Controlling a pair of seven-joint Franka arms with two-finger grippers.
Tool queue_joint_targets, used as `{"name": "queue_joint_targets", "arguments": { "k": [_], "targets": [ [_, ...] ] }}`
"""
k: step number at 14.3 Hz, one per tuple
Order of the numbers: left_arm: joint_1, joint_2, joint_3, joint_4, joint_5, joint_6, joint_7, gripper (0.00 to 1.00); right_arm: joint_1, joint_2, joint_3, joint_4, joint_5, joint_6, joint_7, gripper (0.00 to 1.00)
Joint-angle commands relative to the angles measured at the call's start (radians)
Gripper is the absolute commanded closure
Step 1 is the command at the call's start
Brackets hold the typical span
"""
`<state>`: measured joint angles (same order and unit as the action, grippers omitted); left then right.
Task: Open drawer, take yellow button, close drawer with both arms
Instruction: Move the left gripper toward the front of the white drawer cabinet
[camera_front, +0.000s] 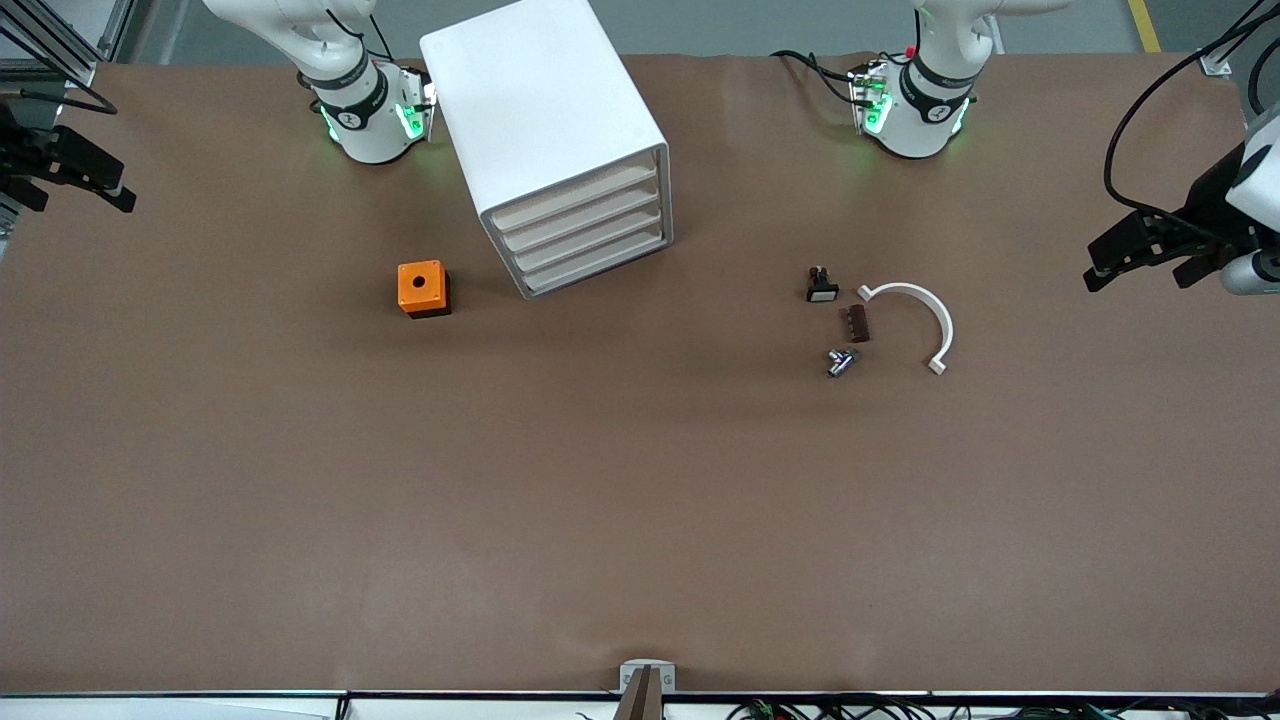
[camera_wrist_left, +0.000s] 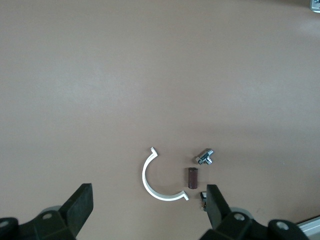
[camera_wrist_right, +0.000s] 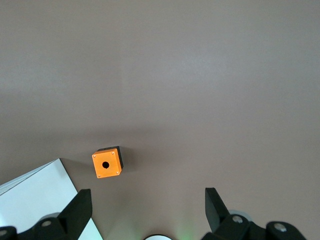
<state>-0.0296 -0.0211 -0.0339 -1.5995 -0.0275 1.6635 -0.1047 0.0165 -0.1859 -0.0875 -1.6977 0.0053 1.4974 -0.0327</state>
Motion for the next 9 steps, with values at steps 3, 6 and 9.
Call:
{"name": "queue_joint_targets", "arguments": {
  "k": [3,6,9],
  "targets": [
    [0.004,0.009,-0.001,0.023,0.017,-0.016,-0.007,0.00,0.000,-0.029,-0.002,-0.020,-0.002,0.001,-0.015,0.00],
    [0.017,0.021,0.015,0.020,0.018,-0.018,-0.015,0.00,0.002,-0.030,0.000,-0.019,-0.002,-0.002,-0.015,0.00],
    [0.057,0.059,0.012,0.020,0.003,-0.031,-0.013,0.00,0.003,-0.035,0.002,-0.019,-0.002,-0.002,-0.015,0.00]
  ]
}}
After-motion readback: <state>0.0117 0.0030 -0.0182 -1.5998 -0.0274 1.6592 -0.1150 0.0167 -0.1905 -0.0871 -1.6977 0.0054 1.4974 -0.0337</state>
